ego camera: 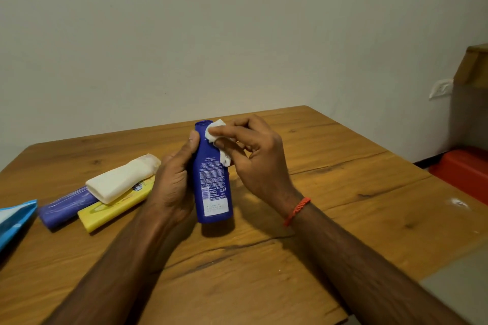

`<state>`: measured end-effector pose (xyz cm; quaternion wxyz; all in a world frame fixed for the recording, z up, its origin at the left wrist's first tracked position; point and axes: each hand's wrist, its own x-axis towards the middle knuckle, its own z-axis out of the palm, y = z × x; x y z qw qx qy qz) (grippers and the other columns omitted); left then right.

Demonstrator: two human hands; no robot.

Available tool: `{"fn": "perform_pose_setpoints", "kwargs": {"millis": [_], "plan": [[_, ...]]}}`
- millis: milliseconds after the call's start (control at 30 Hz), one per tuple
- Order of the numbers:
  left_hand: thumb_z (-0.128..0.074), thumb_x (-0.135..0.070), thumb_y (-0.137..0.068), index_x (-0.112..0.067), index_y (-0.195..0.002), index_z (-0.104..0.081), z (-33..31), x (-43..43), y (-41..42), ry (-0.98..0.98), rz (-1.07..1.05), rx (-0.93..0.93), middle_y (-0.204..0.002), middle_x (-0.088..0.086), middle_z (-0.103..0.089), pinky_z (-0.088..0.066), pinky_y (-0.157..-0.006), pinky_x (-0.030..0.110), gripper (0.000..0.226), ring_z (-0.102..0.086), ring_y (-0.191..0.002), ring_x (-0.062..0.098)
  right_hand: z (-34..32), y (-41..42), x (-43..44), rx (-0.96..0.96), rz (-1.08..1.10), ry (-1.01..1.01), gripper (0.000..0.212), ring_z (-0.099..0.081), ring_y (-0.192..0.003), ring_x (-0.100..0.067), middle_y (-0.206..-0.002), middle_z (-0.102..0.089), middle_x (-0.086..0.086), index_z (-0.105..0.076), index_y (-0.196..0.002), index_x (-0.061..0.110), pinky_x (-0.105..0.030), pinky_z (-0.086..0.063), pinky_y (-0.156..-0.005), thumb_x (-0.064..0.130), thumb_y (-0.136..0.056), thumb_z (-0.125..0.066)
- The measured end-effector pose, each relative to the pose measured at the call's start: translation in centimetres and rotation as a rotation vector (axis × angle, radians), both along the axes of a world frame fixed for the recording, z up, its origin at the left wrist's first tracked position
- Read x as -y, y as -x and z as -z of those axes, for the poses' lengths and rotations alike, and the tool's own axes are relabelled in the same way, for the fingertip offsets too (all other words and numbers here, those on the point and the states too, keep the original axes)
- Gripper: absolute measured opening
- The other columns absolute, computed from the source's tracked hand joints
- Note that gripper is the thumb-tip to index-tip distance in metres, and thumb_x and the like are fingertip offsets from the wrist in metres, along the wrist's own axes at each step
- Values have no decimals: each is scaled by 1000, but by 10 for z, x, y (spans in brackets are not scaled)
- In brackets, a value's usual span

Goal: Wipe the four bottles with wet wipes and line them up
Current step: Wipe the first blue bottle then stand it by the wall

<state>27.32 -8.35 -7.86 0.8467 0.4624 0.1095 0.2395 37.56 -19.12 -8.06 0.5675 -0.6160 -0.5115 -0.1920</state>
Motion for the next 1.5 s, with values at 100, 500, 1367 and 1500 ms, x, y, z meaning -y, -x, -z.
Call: {"fn": "perform_pose_setpoints", "kwargs": {"millis": [100,500,1367,1500], "plan": [[-57,-43,-94,-14,-105,-70,-1,1,-2,4,-38,-15,-87,9,-72,-56,-81,44,34,-67,-71,23,0,0,-1,-18,-55,62,27,-59,-103,-9,-109,-62,-8,-71,-116,6,-14,-53,-80,12,-89,-71],[-50,-59,-95,-5,-104,-64,-6,-33,1,345,-121,-16,-87,12,-76,-63,-73,45,56,-76,-80,25,5,13,-1,303,-360,443,26,-56,-102,-12,-105,-63,-7,-77,-106,12,-13,-47,-81,12,-81,-81],[-53,-60,-90,-7,-104,-64,-2,-30,0,439,-254,-44,-77,9,-69,-59,-68,35,56,-68,-66,22,4,-19,10,372,95,238,14,-63,-97,-17,-99,-68,-3,-75,-94,17,-32,-58,-65,22,-81,-78],[-52,-48,-96,-20,-106,-63,-4,-10,0,49,-489,-45,-80,-1,-73,-58,-74,40,32,-69,-75,18,5,-26,10,343,128,245,15,-62,-95,-13,-100,-68,-1,-75,-94,20,-30,-57,-67,21,-80,-82]]}}
